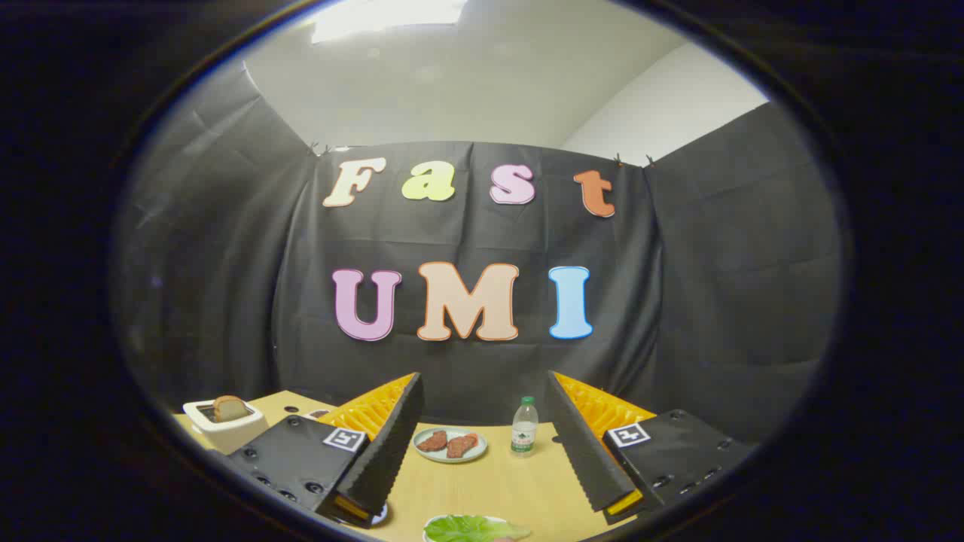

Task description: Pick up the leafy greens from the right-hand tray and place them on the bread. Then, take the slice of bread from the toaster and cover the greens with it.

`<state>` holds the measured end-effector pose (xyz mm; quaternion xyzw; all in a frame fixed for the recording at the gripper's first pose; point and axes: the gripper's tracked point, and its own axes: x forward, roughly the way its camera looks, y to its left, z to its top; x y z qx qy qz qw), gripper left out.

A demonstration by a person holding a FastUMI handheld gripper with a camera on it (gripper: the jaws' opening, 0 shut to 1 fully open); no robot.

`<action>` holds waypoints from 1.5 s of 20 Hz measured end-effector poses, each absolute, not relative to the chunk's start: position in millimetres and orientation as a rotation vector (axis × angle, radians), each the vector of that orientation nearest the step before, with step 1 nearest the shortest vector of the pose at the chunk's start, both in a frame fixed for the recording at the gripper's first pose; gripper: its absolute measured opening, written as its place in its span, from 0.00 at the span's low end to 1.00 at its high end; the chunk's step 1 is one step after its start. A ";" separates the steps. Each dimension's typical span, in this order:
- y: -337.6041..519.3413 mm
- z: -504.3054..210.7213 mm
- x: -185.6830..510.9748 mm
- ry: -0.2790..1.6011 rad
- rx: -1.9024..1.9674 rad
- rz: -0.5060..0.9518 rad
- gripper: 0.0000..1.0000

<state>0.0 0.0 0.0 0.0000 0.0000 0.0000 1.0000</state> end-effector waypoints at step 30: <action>30.5 -22.4 7.6 0.054 -0.015 0.167 1.00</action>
